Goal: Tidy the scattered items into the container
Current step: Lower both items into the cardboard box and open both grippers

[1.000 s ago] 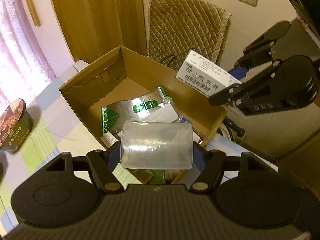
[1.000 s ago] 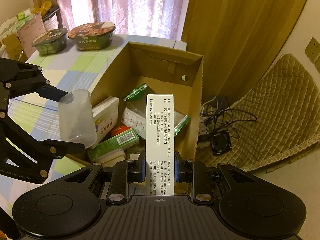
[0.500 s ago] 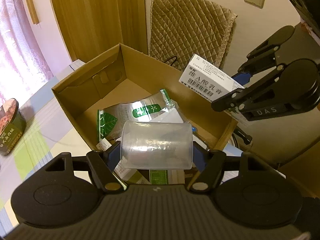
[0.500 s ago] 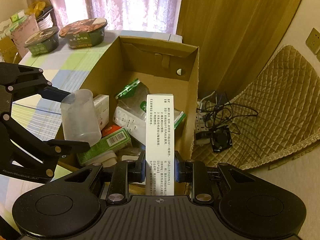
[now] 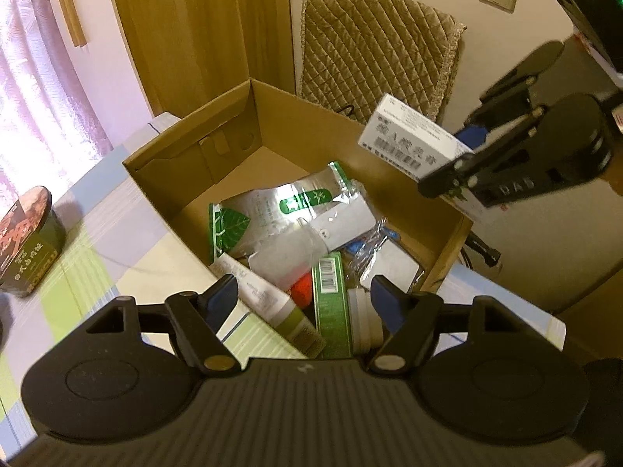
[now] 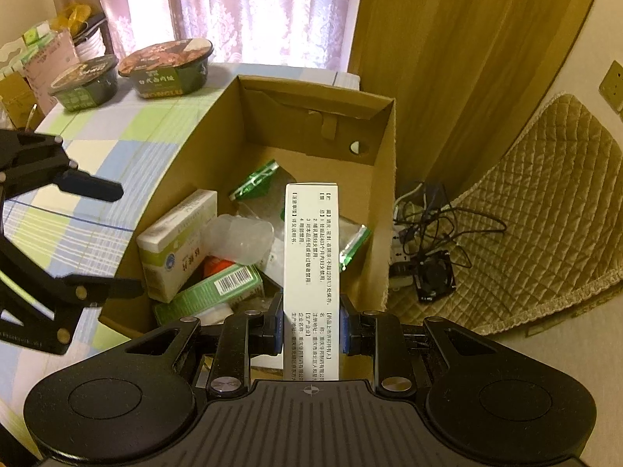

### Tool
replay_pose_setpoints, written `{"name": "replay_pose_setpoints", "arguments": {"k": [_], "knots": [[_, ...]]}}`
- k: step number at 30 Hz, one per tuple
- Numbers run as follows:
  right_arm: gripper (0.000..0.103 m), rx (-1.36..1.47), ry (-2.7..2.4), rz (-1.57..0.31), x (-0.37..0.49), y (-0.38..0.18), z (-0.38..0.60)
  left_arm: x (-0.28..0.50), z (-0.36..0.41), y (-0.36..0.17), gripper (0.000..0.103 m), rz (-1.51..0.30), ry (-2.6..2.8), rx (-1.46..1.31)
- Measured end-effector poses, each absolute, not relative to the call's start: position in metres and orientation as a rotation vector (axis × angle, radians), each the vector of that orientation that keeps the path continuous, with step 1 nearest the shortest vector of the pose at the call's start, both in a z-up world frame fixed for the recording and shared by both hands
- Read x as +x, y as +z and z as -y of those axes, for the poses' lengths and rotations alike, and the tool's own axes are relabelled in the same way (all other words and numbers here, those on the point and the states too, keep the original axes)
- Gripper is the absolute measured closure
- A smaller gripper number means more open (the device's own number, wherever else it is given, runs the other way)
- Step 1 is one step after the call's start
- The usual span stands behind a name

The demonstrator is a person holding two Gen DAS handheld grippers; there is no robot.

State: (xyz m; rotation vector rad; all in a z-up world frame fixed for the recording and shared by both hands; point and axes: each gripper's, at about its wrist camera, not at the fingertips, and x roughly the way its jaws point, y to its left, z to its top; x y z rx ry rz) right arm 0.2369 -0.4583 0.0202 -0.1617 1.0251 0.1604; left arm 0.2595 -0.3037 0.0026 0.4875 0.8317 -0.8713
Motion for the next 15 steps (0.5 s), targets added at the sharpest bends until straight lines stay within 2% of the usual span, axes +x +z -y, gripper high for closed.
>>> {"name": "replay_pose_setpoints", "arguments": {"k": [15], "knots": [[0.074, -0.121, 0.183, -1.004, 0.257, 0.011, 0.436, 0.255, 0.286, 0.001, 0.031, -0.852, -0.87, 0.496]]}}
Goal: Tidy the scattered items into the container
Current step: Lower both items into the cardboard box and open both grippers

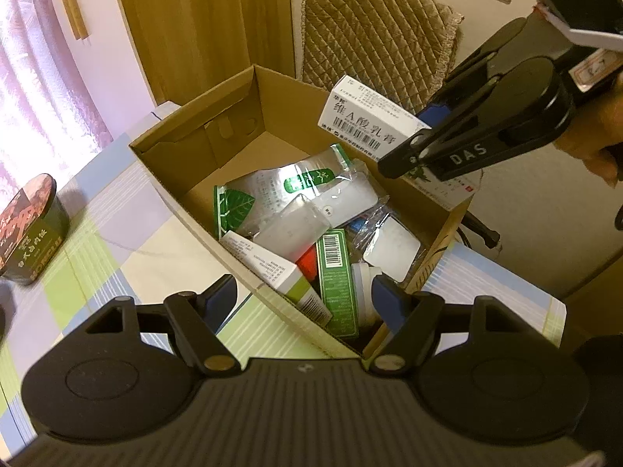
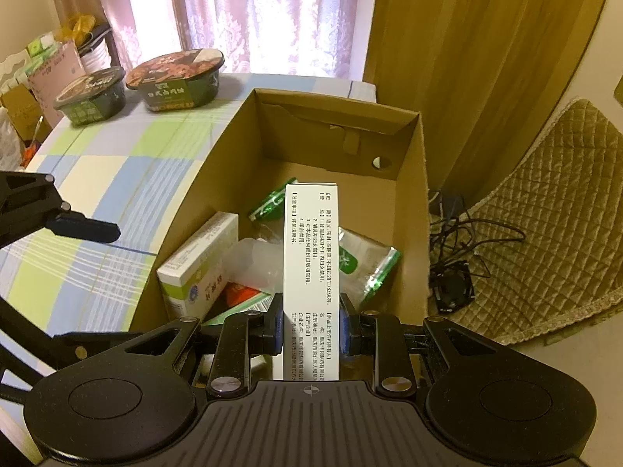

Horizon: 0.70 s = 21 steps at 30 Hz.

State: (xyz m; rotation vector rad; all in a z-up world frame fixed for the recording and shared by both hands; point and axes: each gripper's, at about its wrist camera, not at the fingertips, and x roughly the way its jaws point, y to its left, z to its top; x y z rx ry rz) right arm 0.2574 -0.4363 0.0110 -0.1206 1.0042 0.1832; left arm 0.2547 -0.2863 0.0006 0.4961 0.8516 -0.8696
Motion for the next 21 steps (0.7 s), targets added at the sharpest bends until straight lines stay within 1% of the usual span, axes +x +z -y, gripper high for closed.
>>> {"name": "replay_pose_setpoints", "arguments": {"k": [7, 21], "knots": [[0.074, -0.081, 0.179, -0.971, 0.263, 0.011, 0.434, 0.256, 0.278, -0.002, 0.03, -0.873, -0.854, 0.484], [0.074, -0.094, 0.171, -0.989, 0.258, 0.01, 0.433, 0.252, 0.272, -0.004, 0.029, -0.873, -0.848, 0.465]]}}
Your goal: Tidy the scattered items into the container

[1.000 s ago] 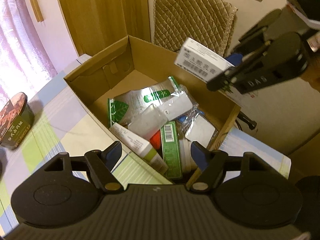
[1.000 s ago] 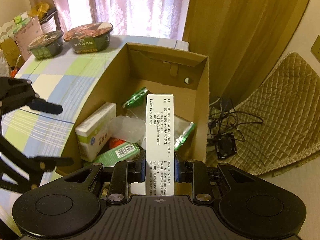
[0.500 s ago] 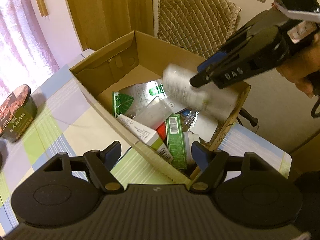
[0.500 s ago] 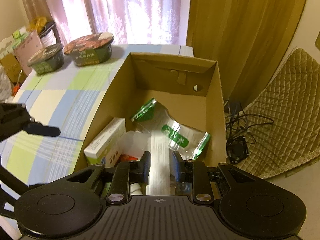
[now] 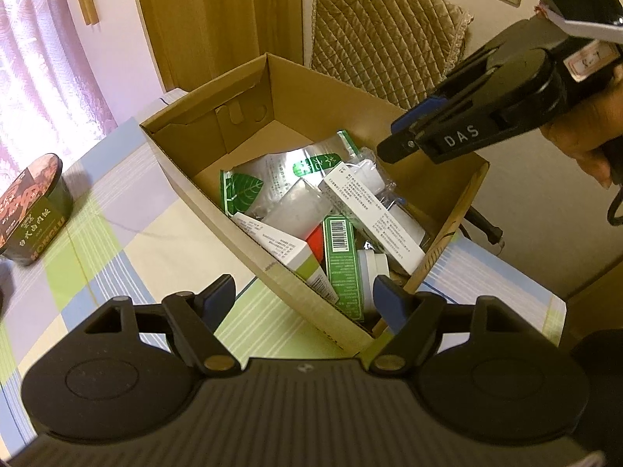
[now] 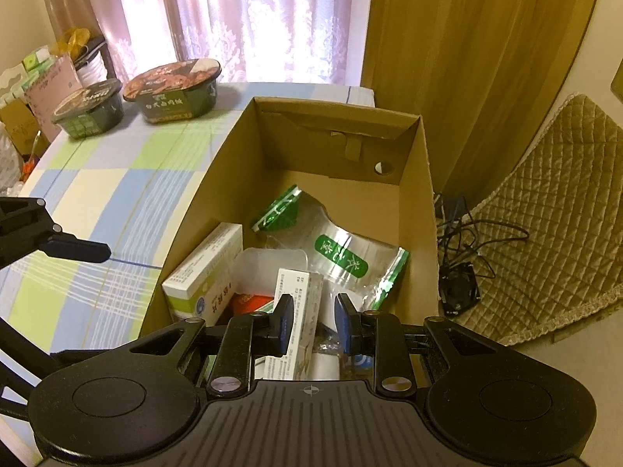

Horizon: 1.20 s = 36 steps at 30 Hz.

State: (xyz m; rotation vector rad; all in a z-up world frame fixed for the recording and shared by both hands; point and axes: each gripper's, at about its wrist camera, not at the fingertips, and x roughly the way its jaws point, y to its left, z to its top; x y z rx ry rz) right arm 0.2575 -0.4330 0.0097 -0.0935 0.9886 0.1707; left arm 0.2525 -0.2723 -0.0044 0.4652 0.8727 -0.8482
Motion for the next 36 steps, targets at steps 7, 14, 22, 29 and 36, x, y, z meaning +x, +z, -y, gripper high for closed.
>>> {"name": "replay_pose_setpoints", "arguments": {"k": [7, 14, 22, 29, 36], "knots": [[0.074, -0.095, 0.16, -0.994, 0.253, 0.012, 0.431, 0.25, 0.267, -0.003, 0.026, -0.878, -0.834, 0.443], [0.011, -0.087, 0.137, -0.964, 0.246, 0.018, 0.43, 0.246, 0.26, -0.001, 0.019, -0.881, -0.816, 0.414], [0.011, -0.096, 0.144, -0.968, 0.235, 0.024, 0.426, 0.24, 0.249, 0.003, 0.004, -0.874, -0.763, 0.373], [0.011, -0.08, 0.14, -0.964, 0.222, 0.034, 0.424, 0.234, 0.236, 0.012, 0.001, -0.872, -0.69, 0.32], [0.011, -0.073, 0.131, -0.956, 0.205, 0.049, 0.418, 0.216, 0.228, 0.023, 0.001, -0.871, -0.646, 0.269]]}}
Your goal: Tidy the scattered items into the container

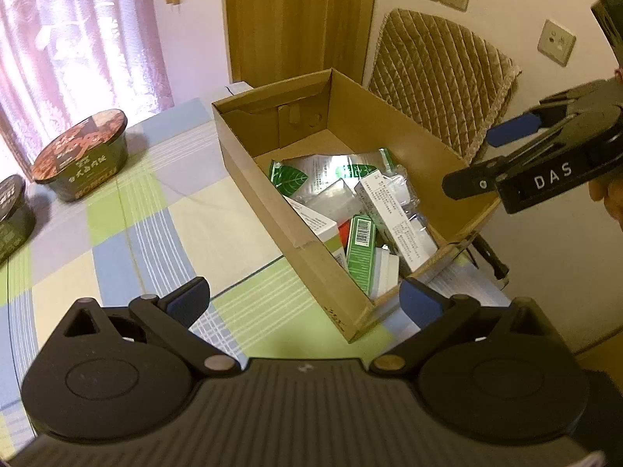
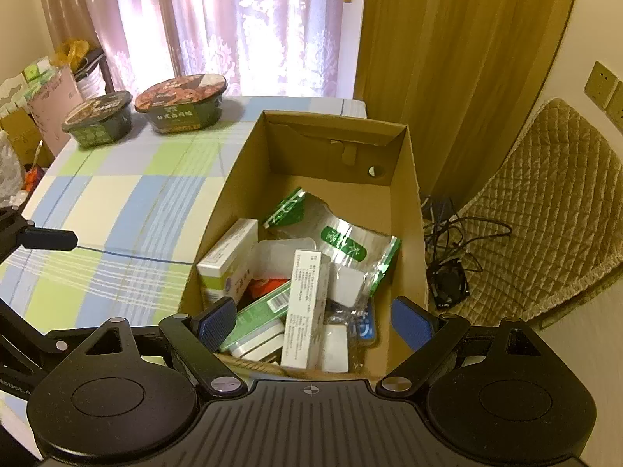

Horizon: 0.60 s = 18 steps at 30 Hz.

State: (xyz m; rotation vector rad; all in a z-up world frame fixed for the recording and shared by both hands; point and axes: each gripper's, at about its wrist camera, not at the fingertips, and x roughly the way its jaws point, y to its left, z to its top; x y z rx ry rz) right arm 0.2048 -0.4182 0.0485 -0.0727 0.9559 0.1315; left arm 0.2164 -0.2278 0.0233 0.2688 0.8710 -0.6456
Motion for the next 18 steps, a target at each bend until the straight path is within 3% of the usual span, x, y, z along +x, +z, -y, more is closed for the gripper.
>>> {"name": "replay_pose_setpoints", "arguments": {"k": [18], "knots": [[0.011, -0.019, 0.114, -0.898, 0.115, 0.078, 0.397, 0.137, 0.187, 0.05, 0.001, -0.828, -0.553, 0.108]]}}
